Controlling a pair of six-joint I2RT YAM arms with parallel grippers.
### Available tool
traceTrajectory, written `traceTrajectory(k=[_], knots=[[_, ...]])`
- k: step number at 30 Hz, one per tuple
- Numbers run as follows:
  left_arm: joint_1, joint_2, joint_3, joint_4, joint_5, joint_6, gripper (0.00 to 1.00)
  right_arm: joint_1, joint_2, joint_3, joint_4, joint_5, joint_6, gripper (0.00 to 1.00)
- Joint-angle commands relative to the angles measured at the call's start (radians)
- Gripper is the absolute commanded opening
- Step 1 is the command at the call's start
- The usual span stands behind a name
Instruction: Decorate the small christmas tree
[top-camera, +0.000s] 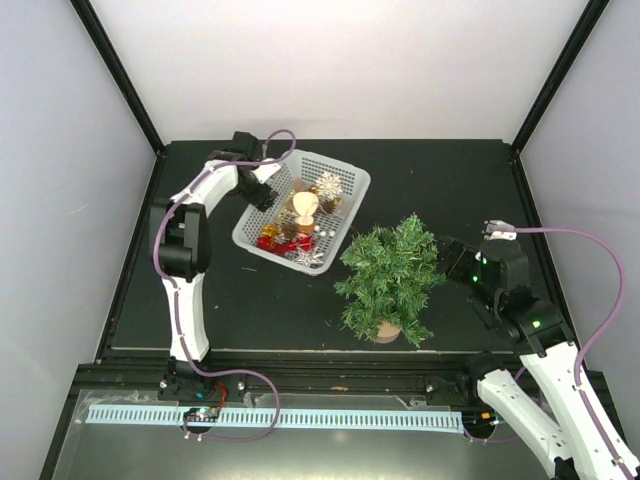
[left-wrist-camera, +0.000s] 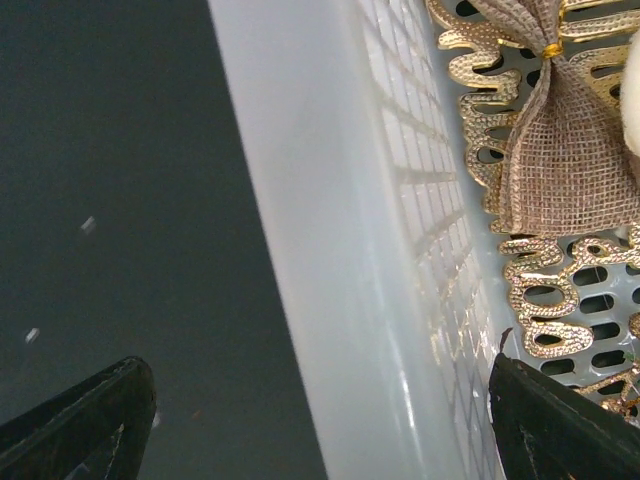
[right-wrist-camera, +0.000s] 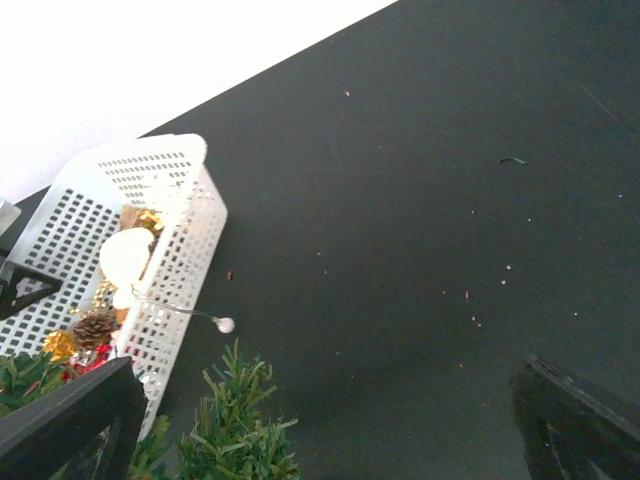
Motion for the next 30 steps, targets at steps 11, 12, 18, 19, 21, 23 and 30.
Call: traceTrajectory(k=[11, 12, 18, 19, 21, 23, 30], knots=[[0.286, -0.177, -0.168, 0.060, -0.009, 0.144, 0.91, 0.004, 0.014, -0.023, -0.040, 0.134, 0.045, 1.00], [0.295, -0.202, -0.180, 0.055, 0.015, 0.155, 0.91, 0.005, 0.007, -0.022, -0.044, 0.139, 0.051, 1.00], [0.294, -0.466, -0.312, 0.023, 0.264, 0.221, 0.94, 0.005, -0.045, 0.006, -0.128, 0.153, 0.071, 1.00], [0.293, -0.504, -0.326, -0.002, 0.323, 0.232, 0.94, 0.005, -0.047, 0.015, -0.152, 0.150, 0.075, 1.00], [0.282, -0.581, -0.360, -0.058, 0.444, 0.247, 0.93, 0.005, -0.056, 0.036, -0.202, 0.137, 0.088, 1.00], [0.256, -0.655, -0.400, -0.124, 0.532, 0.272, 0.91, 0.005, -0.077, 0.054, -0.242, 0.121, 0.110, 1.00], [0.006, -0.961, -0.724, -0.133, 0.563, 0.378, 0.87, 0.005, -0.123, 0.043, -0.304, -0.008, 0.171, 0.90]])
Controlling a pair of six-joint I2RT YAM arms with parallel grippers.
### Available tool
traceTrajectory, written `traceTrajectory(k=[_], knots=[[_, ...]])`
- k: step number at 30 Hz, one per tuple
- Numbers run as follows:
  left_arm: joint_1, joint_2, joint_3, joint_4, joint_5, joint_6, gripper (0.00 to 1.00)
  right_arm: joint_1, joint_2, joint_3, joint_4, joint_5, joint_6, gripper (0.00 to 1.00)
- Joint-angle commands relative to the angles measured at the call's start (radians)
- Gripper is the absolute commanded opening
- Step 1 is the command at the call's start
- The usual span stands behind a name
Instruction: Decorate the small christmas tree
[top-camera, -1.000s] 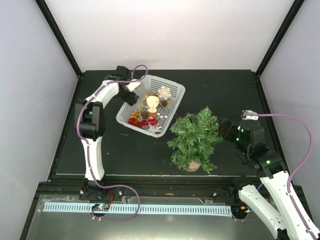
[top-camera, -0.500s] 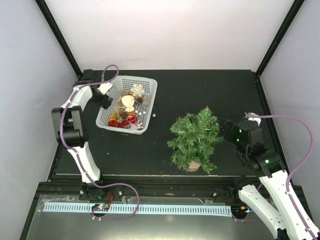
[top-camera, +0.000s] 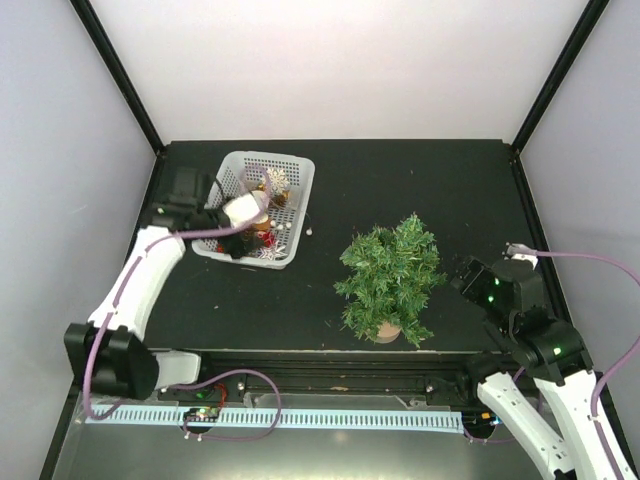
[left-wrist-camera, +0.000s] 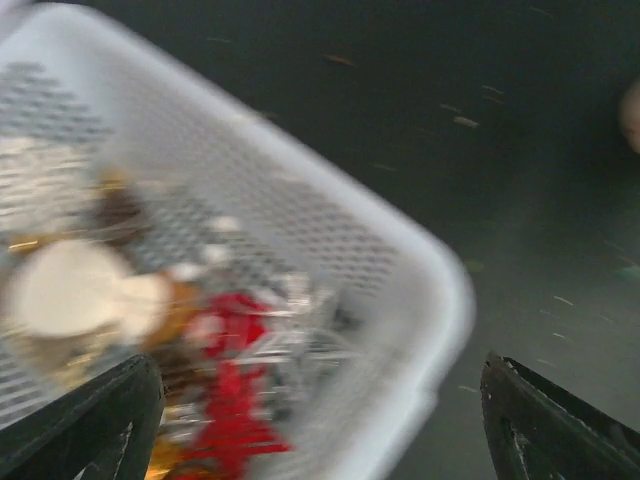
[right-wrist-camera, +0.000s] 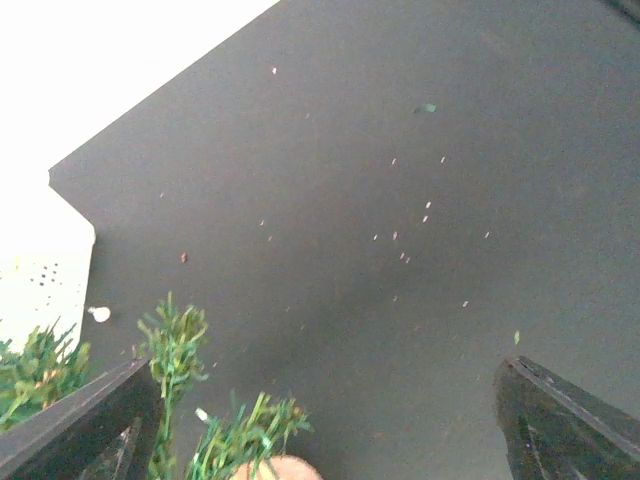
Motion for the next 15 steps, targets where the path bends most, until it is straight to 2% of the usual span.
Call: traceTrajectory(k=[1, 5, 10, 15], knots=[[-0.161, -0.174, -0.213, -0.011, 0.056, 0.088, 0.85, 0.005, -0.003, -0.004, -0.062, -0.109, 0.052, 0.90], [-0.303, -0.254, -0.338, 0.048, 0.042, 0.066, 0.78, 0.005, -0.016, -0.016, -0.067, -0.095, 0.064, 0.90], [-0.468, -0.272, -0.413, 0.111, 0.034, 0.023, 0.70, 0.005, -0.021, -0.019, -0.055, -0.077, 0.085, 0.90], [-0.581, -0.255, -0.452, 0.180, 0.020, -0.031, 0.61, 0.005, -0.031, -0.026, -0.044, -0.078, 0.107, 0.90]])
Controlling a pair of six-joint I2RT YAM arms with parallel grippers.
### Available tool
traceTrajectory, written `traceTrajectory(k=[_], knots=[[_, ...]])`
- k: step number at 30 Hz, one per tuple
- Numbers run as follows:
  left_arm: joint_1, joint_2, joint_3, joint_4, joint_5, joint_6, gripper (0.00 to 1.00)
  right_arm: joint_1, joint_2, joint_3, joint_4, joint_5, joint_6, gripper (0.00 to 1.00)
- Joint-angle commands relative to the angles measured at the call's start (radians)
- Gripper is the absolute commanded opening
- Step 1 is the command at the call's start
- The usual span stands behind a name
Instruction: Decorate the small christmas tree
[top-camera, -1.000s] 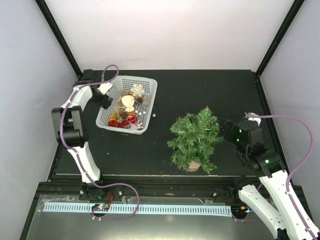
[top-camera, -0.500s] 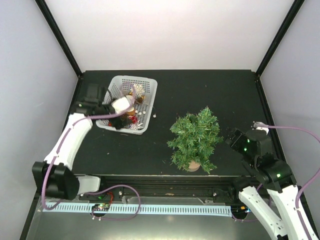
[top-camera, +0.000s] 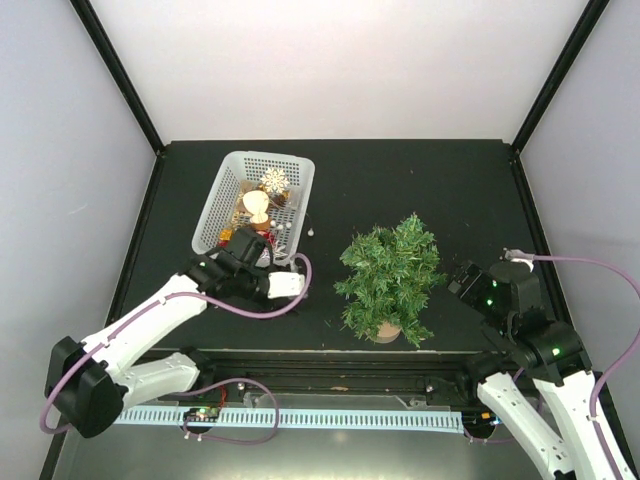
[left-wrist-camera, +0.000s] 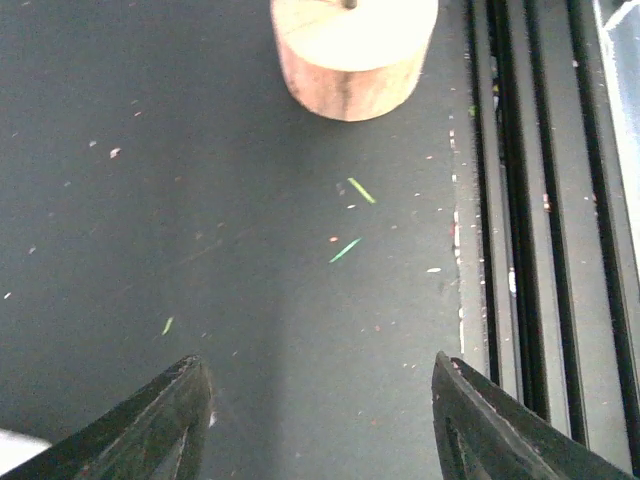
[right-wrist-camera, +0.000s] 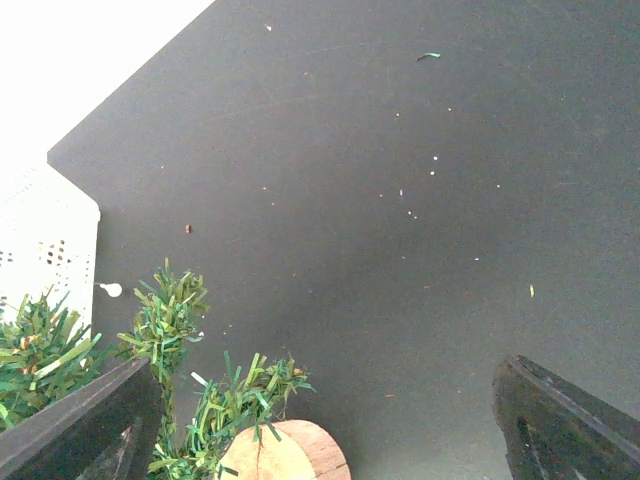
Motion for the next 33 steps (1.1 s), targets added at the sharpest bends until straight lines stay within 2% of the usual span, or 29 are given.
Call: traceTrajectory(k=[1, 5, 7, 15, 19, 22, 25, 30, 33], knots=[[-0.091, 0.003, -0.028, 0.104, 0.000, -0.046, 0.59, 0.005, -0.022, -0.013, 0.005, -0.001, 0.036, 0.90], [-0.198, 0.016, -0.070, 0.135, -0.021, -0.043, 0.47, 0.006, -0.035, -0.011, 0.006, 0.012, 0.049, 0.90], [-0.243, 0.024, -0.092, 0.160, -0.066, -0.037, 0.37, 0.005, -0.038, -0.008, 0.002, 0.017, 0.052, 0.90], [-0.507, 0.025, -0.208, 0.313, -0.443, -0.035, 0.19, 0.005, -0.041, -0.008, 0.001, 0.027, 0.051, 0.90], [-0.647, 0.025, -0.287, 0.439, -0.676, -0.024, 0.03, 0.005, -0.046, -0.025, 0.012, 0.024, 0.052, 0.90], [-0.733, 0.027, -0.330, 0.567, -0.847, 0.004, 0.02, 0.005, -0.052, -0.039, 0.022, 0.020, 0.053, 0.90], [-0.818, 0.042, -0.371, 0.684, -0.958, 0.059, 0.02, 0.005, -0.056, -0.054, 0.030, 0.019, 0.052, 0.91], [-0.953, 0.118, -0.388, 0.857, -1.060, 0.096, 0.02, 0.005, -0.064, -0.075, 0.045, 0.014, 0.053, 0.91], [-1.005, 0.173, -0.419, 1.033, -1.094, 0.197, 0.02, 0.005, -0.068, -0.086, 0.055, 0.002, 0.052, 0.91]])
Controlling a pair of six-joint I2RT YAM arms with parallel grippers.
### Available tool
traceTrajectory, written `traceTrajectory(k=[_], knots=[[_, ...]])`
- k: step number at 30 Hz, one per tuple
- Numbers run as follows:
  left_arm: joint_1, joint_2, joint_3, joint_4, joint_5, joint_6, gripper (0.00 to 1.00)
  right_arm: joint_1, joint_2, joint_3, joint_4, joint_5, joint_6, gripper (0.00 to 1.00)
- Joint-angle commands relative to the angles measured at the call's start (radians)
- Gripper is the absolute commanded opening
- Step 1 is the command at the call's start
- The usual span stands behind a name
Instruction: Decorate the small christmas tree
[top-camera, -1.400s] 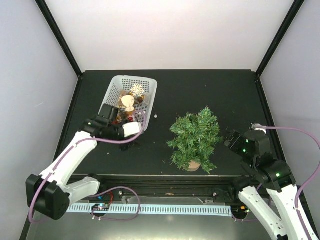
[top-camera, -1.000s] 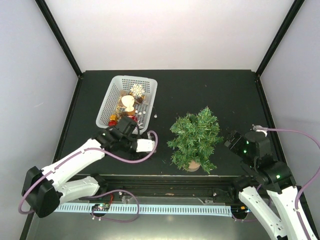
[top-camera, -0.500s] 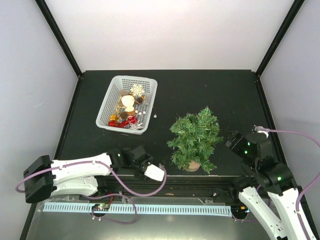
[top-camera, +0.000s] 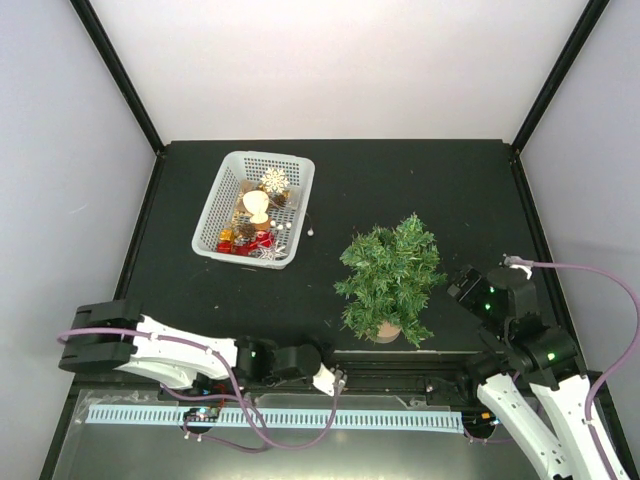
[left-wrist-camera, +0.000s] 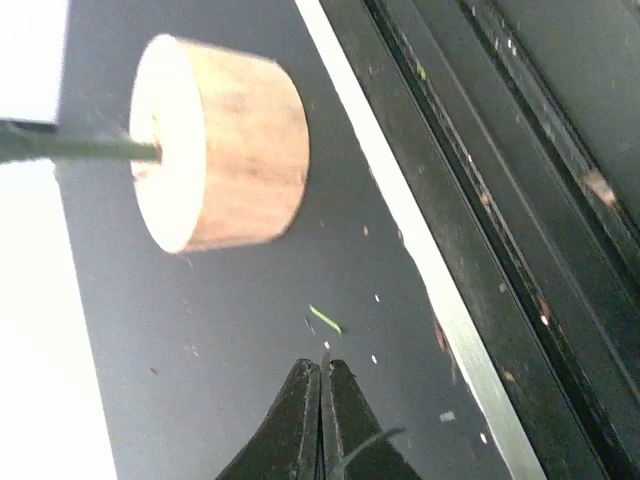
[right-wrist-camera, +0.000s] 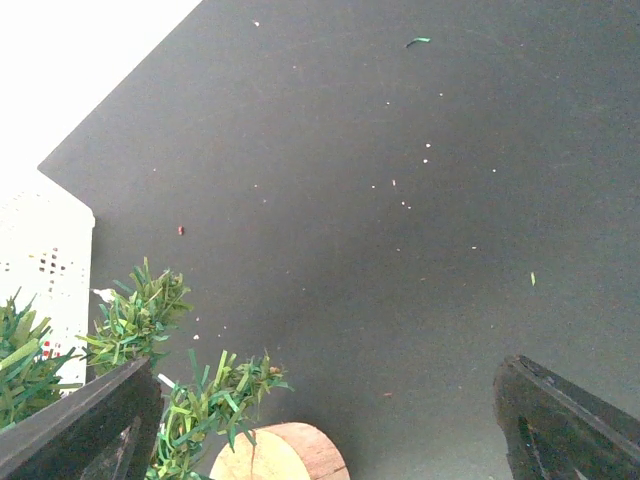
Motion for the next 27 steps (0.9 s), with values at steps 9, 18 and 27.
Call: traceTrajectory(k=[9, 18, 27], knots=[[-0.097, 0.244, -0.009, 0.597, -0.051, 0.259, 0.02, 0.005, -0.037, -0.037, 0.059, -0.037, -0.004, 0.91], [-0.097, 0.389, 0.048, 0.797, 0.044, 0.342, 0.01, 0.005, -0.039, -0.018, 0.047, -0.016, -0.008, 0.91], [-0.078, 0.503, 0.165, 0.816, 0.100, 0.336, 0.02, 0.005, -0.019, -0.003, 0.050, -0.012, -0.014, 0.91]])
